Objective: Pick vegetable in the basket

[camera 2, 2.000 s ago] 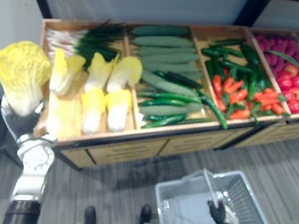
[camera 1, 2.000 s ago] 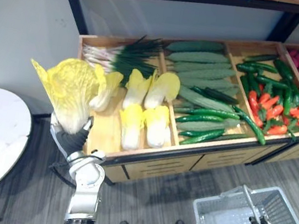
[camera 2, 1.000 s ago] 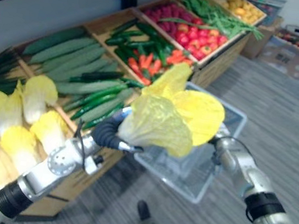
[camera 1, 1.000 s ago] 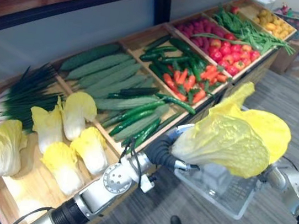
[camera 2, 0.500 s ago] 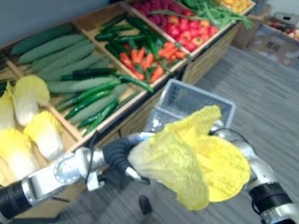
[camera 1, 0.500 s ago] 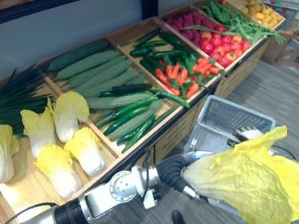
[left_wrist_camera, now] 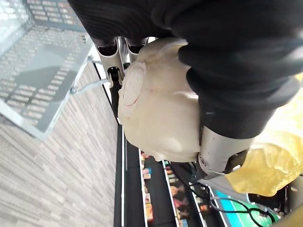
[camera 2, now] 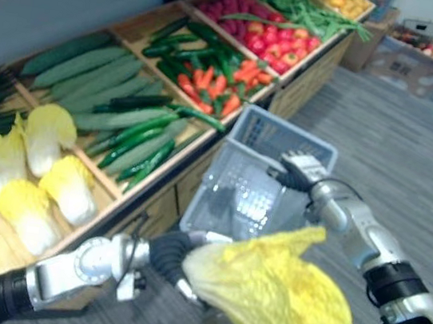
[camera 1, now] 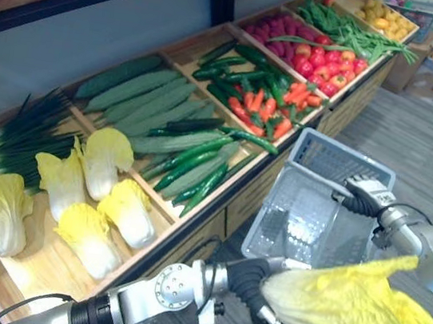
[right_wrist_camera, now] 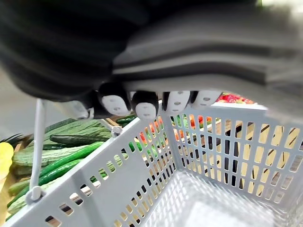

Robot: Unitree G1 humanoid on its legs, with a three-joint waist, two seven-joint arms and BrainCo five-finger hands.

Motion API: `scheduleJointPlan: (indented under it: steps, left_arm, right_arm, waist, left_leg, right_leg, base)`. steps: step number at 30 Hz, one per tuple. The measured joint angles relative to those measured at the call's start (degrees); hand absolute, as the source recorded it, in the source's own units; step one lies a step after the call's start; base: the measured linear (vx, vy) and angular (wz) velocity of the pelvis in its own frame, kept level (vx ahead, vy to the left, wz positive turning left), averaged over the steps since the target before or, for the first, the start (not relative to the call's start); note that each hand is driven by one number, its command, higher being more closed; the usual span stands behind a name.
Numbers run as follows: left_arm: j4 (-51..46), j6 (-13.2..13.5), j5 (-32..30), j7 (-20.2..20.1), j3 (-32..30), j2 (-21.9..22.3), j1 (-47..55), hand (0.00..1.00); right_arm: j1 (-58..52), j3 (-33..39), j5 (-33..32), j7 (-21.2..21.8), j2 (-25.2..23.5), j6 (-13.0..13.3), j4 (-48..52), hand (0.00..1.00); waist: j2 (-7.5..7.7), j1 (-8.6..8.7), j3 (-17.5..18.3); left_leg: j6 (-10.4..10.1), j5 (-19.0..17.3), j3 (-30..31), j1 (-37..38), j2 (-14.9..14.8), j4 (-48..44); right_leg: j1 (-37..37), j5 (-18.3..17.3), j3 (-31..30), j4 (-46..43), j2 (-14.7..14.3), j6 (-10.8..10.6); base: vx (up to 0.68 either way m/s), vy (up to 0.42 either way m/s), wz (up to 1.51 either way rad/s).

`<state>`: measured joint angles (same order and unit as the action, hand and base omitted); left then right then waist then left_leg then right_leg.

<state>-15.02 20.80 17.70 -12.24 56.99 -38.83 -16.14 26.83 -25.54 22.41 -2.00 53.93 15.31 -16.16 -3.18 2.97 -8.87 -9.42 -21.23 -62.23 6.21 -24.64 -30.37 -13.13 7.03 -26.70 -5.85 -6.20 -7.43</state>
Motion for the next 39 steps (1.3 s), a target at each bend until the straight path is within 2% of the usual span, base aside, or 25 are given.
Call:
scheduleJointPlan:
  steps: [5,9,14,21,23,26,30,31,36,39]
  left_arm:
    - [0.9,0.0,-0.6,-1.2,4.3,0.1,-0.7,1.00]
    - [5.9,-0.1,-2.8,-1.4,6.3,0.8,-2.0,1.00]
    - [14.5,-0.5,-8.0,0.3,5.0,5.4,-2.1,1.00]
    - [30.6,-3.2,-15.4,3.3,-3.8,16.4,-3.7,1.00]
    - [35.0,-4.0,-18.9,5.3,-7.9,18.9,-4.4,1.00]
    - [39.9,-5.4,-21.1,7.9,-12.8,21.6,-4.7,1.00]
    - [44.2,-7.2,-24.2,9.8,-17.1,23.8,-5.9,1.00]
    - [45.6,-7.6,-25.6,10.3,-18.6,24.9,-6.3,0.00]
    - [48.5,-9.7,-32.6,12.5,-23.2,28.6,-7.3,0.00]
    - [50.0,-11.4,-36.4,13.7,-25.6,31.0,-8.9,0.00]
  right_arm:
    - [1.7,0.3,-0.1,0.0,-0.4,-0.1,0.0,1.00]
    - [2.3,0.4,-1.2,0.0,-2.0,-0.3,0.0,1.00]
    - [2.3,0.5,-3.2,1.7,-4.6,-0.3,0.1,1.00]
    - [2.3,0.4,-4.4,5.2,-5.6,-0.4,0.3,1.00]
    - [2.3,0.4,-5.1,6.2,-6.1,-0.5,0.3,1.00]
    - [2.3,0.4,-5.5,6.3,-6.1,-0.5,0.3,1.00]
    - [2.3,0.4,-5.5,7.6,-6.1,-1.0,0.1,1.00]
    - [2.3,0.4,-5.5,8.0,-6.0,-1.0,0.0,1.00]
    - [1.9,0.6,-5.6,8.9,-6.0,-1.1,0.0,1.00]
    - [-0.1,4.0,-6.8,9.3,-6.0,-1.1,0.0,1.00]
  waist:
    - [-0.02,0.22,0.0]
    - [-0.01,0.36,0.0]
    - [-0.01,1.52,0.0]
    - [-0.04,1.75,0.0]
    - [-0.03,1.91,0.0]
    - [0.02,3.10,-0.8]
    - [0.11,3.85,-2.1]
    - [0.14,4.16,-2.5]
    - [0.23,4.71,-3.2]
    - [0.28,4.68,-3.9]
  left_leg:
    - [0.0,0.0,0.0,0.2,0.0,0.0]
    - [0.1,0.0,0.0,0.3,0.1,0.1]
    - [0.1,0.1,0.0,0.3,0.3,0.3]
    - [1.1,0.6,0.2,0.1,0.3,0.3]
    - [1.5,1.0,0.4,0.2,1.3,1.5]
    - [2.0,1.8,1.2,0.0,3.3,3.4]
    - [2.3,2.0,1.6,-0.2,4.7,4.3]
    - [2.4,2.0,1.7,-0.4,5.2,4.5]
    - [2.8,1.8,3.3,-1.4,6.0,4.5]
    - [3.1,1.8,5.0,-2.1,6.4,4.5]
  right_leg:
    - [0.2,0.0,0.0,0.0,0.0,0.0]
    - [0.3,0.0,-0.1,0.0,0.0,0.0]
    - [0.4,0.0,-0.1,0.2,0.2,0.0]
    - [0.3,0.1,-0.1,1.1,0.3,-0.1]
    - [0.3,0.1,-0.3,1.3,0.7,-0.1]
    - [0.5,0.2,-0.2,1.9,2.1,-0.4]
    - [0.7,0.8,-0.2,3.1,3.3,-1.2]
    - [0.7,1.0,-0.2,3.5,3.7,-1.4]
    - [0.8,1.4,-0.1,4.3,4.8,-2.0]
    - [1.4,1.5,1.1,5.0,5.6,-2.2]
  base:
    - [0.02,0.052,0.00]
    - [0.02,0.051,0.00]
    - [0.02,0.049,0.00]
    - [0.00,0.010,0.00]
    - [0.02,0.044,0.01]
    - [0.02,0.064,0.11]
    - [0.00,0.064,0.05]
    - [-0.01,0.048,0.05]
    - [0.00,0.061,0.07]
    - [0.01,0.050,0.21]
